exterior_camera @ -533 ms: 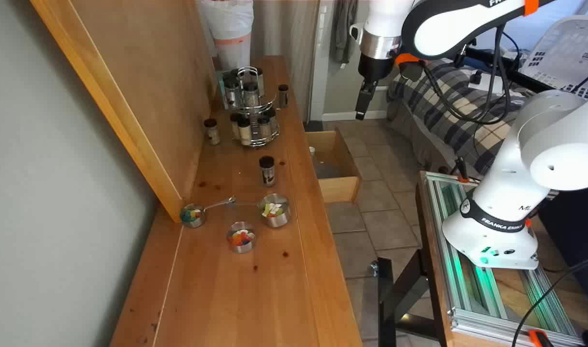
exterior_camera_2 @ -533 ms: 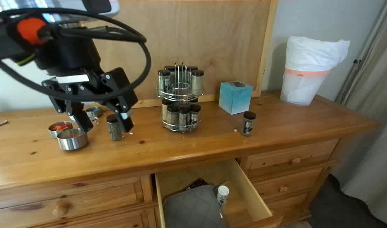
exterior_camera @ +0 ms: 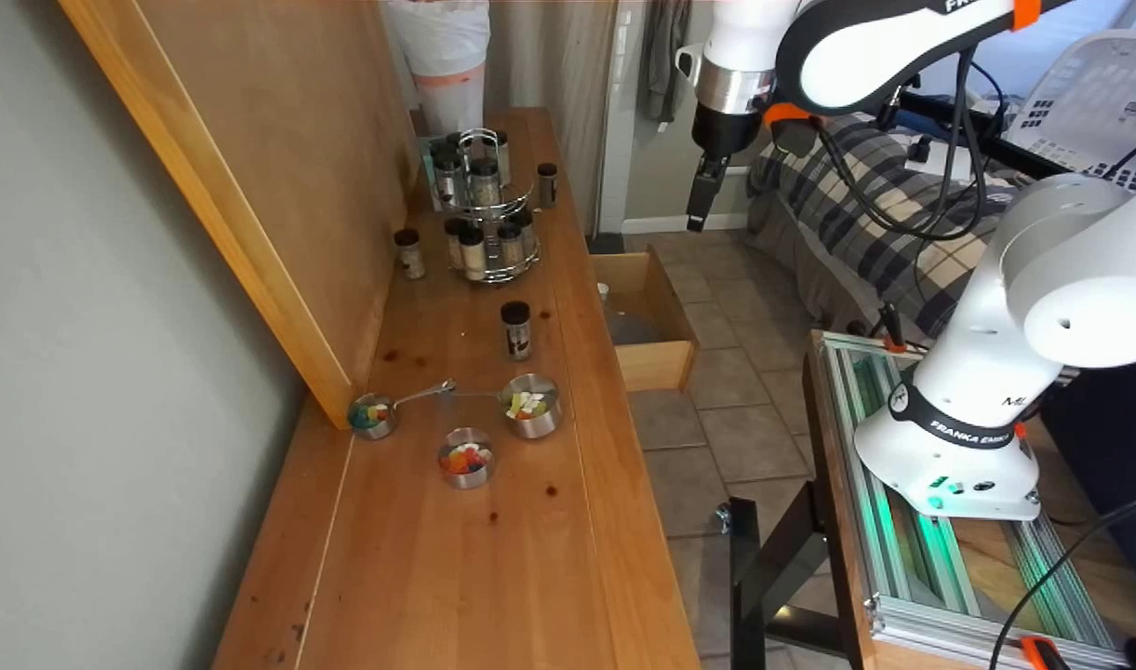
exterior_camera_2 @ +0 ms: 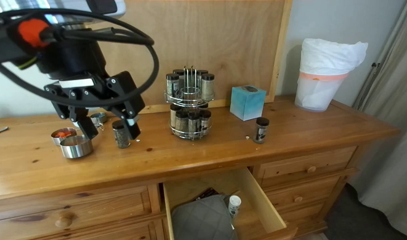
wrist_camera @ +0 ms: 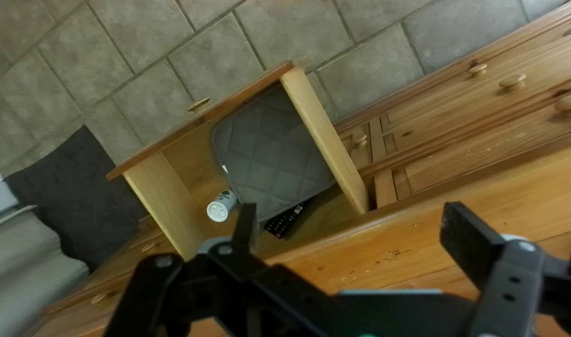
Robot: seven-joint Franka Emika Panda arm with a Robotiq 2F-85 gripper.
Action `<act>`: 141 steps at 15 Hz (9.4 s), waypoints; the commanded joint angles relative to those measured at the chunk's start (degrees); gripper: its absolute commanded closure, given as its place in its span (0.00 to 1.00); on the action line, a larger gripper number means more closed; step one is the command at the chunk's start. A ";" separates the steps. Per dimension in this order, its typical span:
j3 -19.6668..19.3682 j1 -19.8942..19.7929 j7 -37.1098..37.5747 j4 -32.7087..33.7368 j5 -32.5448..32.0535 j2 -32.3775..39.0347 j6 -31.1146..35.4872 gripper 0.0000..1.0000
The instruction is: Put the left spice bottle on the spice rack
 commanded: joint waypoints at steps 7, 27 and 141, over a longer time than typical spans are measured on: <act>-2.18 6.57 -6.54 -2.29 4.80 1.20 5.83 0.00; -20.68 36.80 -44.70 -5.45 41.10 23.09 49.28 0.00; -4.60 22.61 -77.24 7.70 93.81 29.73 51.26 0.52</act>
